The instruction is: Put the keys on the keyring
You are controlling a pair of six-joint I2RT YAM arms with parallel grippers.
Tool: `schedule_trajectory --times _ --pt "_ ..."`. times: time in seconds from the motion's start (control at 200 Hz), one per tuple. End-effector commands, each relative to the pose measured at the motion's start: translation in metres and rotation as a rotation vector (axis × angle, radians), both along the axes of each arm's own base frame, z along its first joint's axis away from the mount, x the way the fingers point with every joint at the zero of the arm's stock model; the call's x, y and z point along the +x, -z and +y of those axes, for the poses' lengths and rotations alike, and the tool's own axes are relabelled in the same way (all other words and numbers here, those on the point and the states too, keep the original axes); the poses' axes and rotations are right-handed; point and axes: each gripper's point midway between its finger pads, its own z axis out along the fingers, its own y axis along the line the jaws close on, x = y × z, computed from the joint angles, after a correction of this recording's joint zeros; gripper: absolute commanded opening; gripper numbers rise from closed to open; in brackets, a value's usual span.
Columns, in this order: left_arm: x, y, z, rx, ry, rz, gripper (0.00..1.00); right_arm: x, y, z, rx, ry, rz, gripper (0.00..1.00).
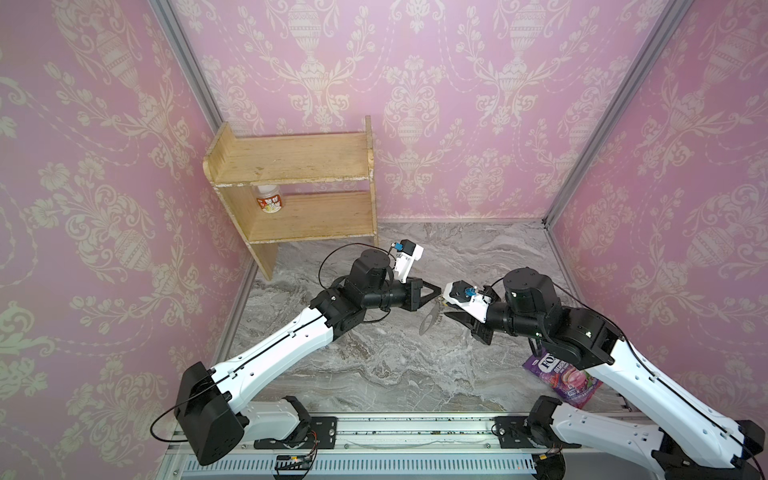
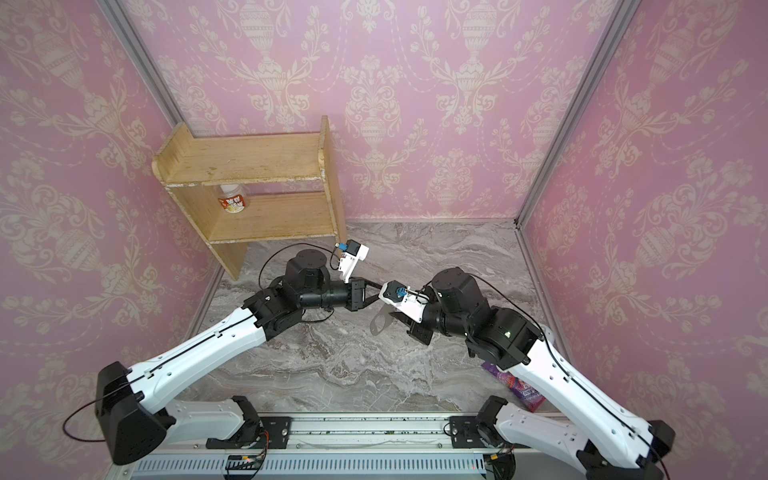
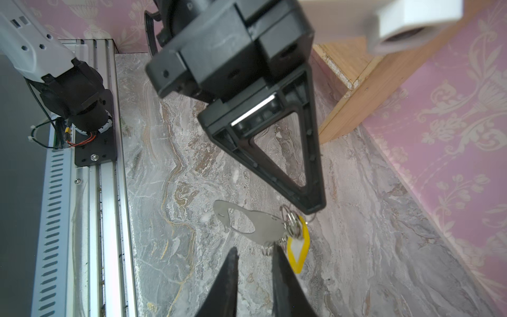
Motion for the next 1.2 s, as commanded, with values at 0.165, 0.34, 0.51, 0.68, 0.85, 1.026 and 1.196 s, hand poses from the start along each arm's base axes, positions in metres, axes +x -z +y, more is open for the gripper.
schedule_trajectory --times 0.165,0.34,0.51,0.68,0.85,1.026,1.196 --pt "-0.005 -0.045 0.006 -0.097 0.006 -0.066 0.00 0.011 0.012 0.000 -0.017 0.048 0.039 0.22" --pt "-0.010 -0.050 0.006 -0.122 0.019 -0.072 0.00 0.021 0.010 -0.004 -0.010 0.086 0.014 0.23" --pt "-0.012 -0.053 0.006 -0.139 0.032 -0.074 0.00 0.025 -0.001 -0.007 0.025 0.104 -0.023 0.24" --pt "-0.013 -0.055 0.003 -0.154 0.050 -0.070 0.00 0.027 -0.008 -0.007 0.043 0.104 -0.054 0.25" --pt "-0.014 -0.052 0.002 -0.148 0.051 -0.060 0.00 0.025 -0.022 -0.007 0.094 0.097 -0.093 0.25" --pt "-0.013 -0.053 0.001 -0.153 0.050 -0.062 0.00 0.019 -0.027 0.001 0.123 0.049 -0.070 0.19" --pt "-0.013 -0.059 0.001 -0.171 0.055 -0.069 0.00 0.020 -0.023 0.005 0.118 0.036 -0.039 0.16"
